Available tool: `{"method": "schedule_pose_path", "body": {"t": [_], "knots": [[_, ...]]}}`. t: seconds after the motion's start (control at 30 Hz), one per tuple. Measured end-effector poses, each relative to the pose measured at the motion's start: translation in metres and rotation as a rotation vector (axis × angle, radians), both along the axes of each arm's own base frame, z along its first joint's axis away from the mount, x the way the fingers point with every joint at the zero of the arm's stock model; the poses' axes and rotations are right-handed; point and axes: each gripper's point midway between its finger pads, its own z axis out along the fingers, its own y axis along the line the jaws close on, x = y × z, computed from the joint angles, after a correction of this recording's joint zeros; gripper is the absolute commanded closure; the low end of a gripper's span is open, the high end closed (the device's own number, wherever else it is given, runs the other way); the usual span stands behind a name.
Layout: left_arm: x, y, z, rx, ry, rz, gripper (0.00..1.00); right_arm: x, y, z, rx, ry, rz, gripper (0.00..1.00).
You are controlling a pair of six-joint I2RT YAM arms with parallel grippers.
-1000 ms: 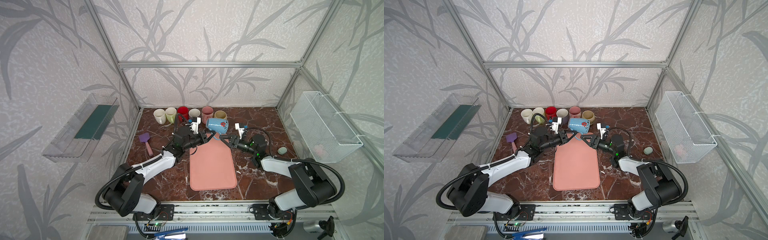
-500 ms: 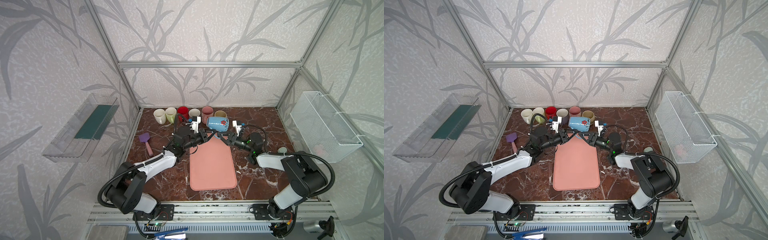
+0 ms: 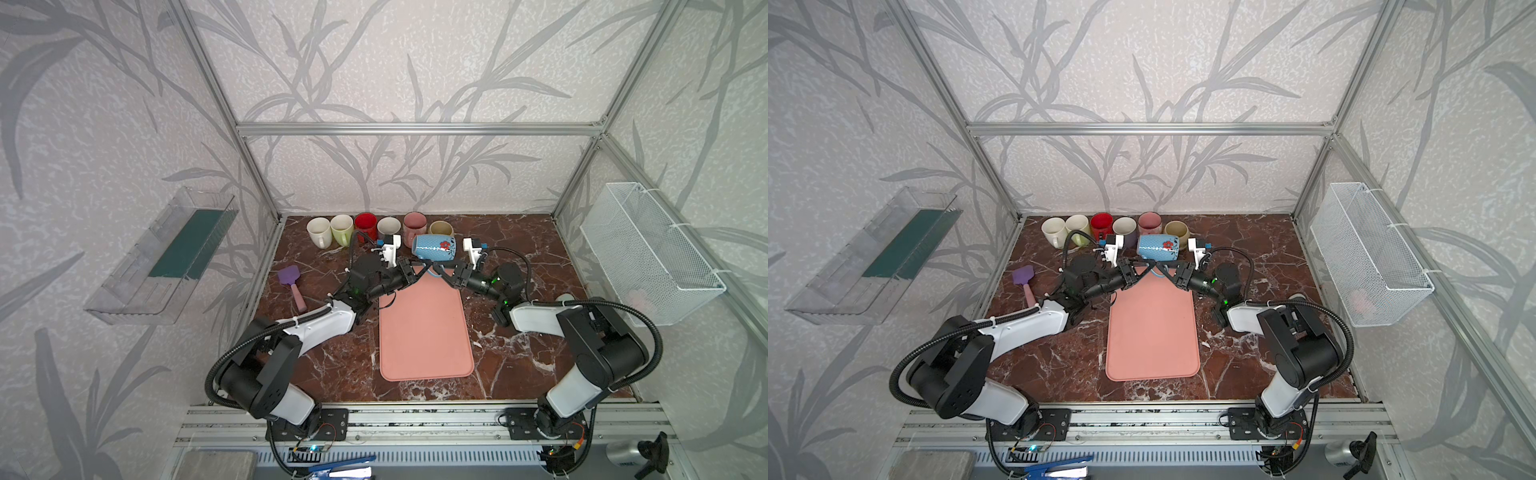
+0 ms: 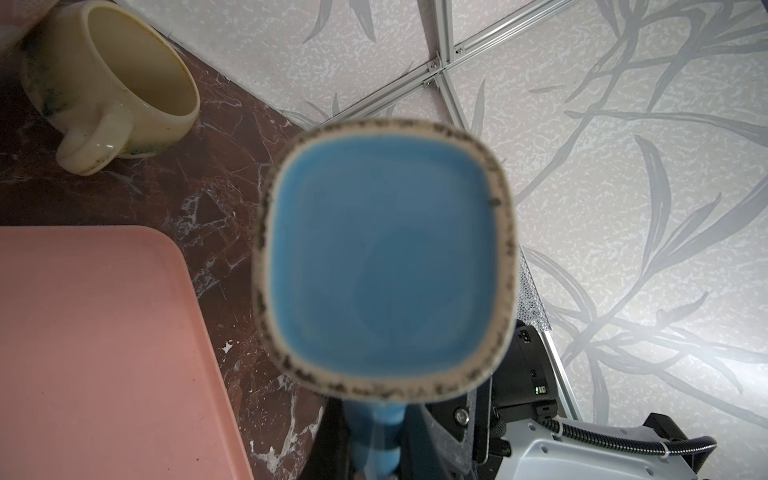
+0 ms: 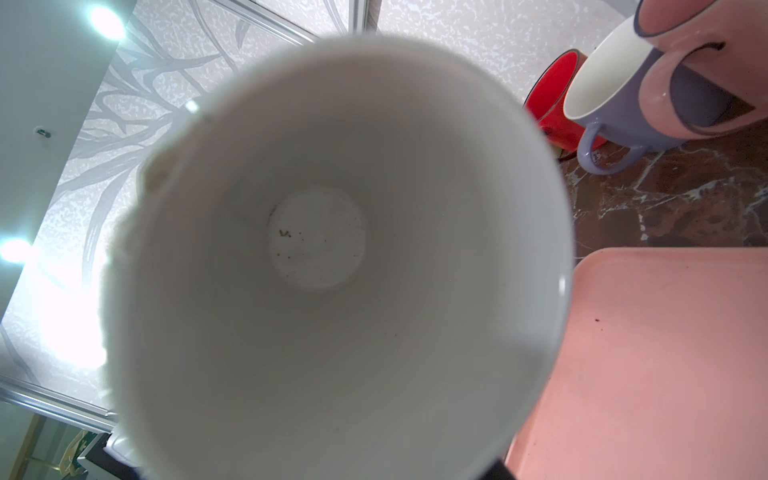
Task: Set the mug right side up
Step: 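Close the right gripper on the blue mug and open the left gripper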
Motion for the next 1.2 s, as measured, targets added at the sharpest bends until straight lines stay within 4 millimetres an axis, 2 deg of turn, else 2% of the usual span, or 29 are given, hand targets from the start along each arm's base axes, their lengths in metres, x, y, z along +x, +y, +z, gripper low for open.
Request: {"method": "schedule_pose_path", "body": {"t": [0.2, 0.37, 0.53, 0.77, 0.97, 1.03, 1.1, 1.2], "knots": [[0.003, 0.001, -0.002, -0.014, 0.001, 0.01, 1.0, -0.001, 0.001, 0.001, 0.005, 0.005, 0.007, 0.86], [0.004, 0.002, -0.003, -0.026, 0.017, 0.014, 1.0, -0.003, 0.002, 0.003, 0.006, -0.011, 0.015, 1.0], [0.003, 0.003, -0.004, -0.024, 0.018, 0.014, 0.97, -0.003, 0.002, 0.002, 0.001, -0.011, 0.017, 1.0], [0.002, 0.003, -0.01, 0.007, 0.006, 0.012, 0.73, -0.005, 0.002, 0.0, -0.024, -0.002, 0.014, 1.0], [-0.002, 0.003, -0.015, 0.047, -0.013, 0.005, 0.61, -0.007, -0.004, -0.007, -0.059, 0.034, -0.014, 1.0], [-0.002, 0.003, -0.015, 0.053, -0.018, 0.004, 0.5, -0.009, -0.005, -0.008, -0.066, 0.039, -0.018, 1.0], [-0.003, 0.004, -0.015, 0.057, -0.022, 0.005, 0.33, -0.01, -0.006, -0.01, -0.074, 0.042, -0.023, 1.0], [-0.005, 0.006, -0.016, 0.073, -0.028, 0.006, 0.24, -0.013, -0.008, -0.015, -0.087, 0.06, -0.026, 1.0]]}}
